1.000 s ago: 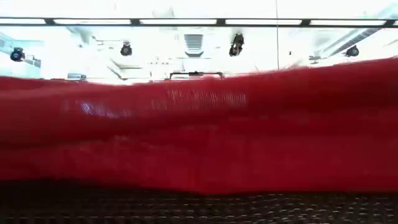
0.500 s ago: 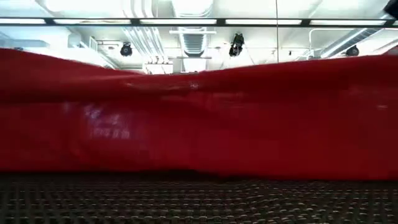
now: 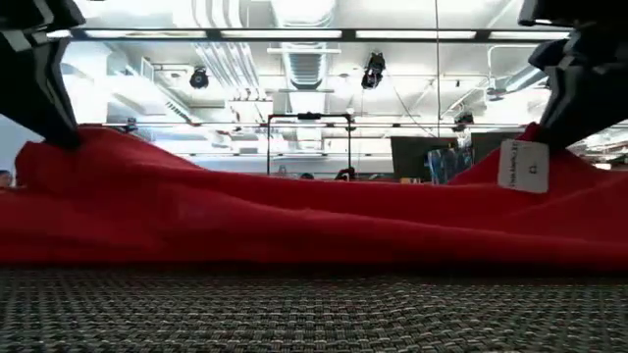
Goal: Set table place
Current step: Fold the red table napkin
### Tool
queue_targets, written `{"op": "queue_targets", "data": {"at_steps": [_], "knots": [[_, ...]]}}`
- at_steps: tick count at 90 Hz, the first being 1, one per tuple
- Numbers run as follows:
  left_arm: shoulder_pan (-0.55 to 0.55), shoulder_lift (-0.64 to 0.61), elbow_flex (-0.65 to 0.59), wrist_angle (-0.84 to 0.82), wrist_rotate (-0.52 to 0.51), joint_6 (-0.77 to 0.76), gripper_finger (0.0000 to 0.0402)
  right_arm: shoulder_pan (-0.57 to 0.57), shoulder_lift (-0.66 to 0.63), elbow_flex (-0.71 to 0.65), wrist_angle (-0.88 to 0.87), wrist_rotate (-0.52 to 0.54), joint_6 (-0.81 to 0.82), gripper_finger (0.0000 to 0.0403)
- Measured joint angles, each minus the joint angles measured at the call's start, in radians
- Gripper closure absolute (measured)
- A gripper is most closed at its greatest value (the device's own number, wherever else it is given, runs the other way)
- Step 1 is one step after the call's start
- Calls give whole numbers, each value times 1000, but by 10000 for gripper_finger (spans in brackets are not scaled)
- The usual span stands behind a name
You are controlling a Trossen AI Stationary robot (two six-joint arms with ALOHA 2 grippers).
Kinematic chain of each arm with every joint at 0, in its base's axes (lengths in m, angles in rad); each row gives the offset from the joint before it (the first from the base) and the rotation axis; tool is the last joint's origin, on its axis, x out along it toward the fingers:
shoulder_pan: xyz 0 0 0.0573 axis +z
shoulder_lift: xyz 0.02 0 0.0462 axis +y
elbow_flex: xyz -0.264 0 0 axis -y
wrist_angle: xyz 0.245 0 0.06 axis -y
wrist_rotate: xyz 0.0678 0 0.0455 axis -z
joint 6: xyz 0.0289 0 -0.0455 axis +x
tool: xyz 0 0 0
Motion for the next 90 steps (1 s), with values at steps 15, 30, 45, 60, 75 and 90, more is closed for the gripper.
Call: {"op": "queue_targets", "data": {"at_steps": [15,30,45,60,75,90], "knots": [[-70,1,37,182,83,-20,401,96,0,12,101,-49,-60,403],[-136,-1,86,296,165,-31,402,166,0,22,244,-50,-152,403],[-168,32,72,396,241,-31,401,172,3,22,300,-52,-159,403],[-163,58,61,418,245,-15,373,174,16,21,300,-53,-172,403],[-134,42,75,426,325,79,296,175,21,20,300,-71,-172,403],[-104,11,116,422,301,171,224,175,21,20,300,-71,-165,403]]}}
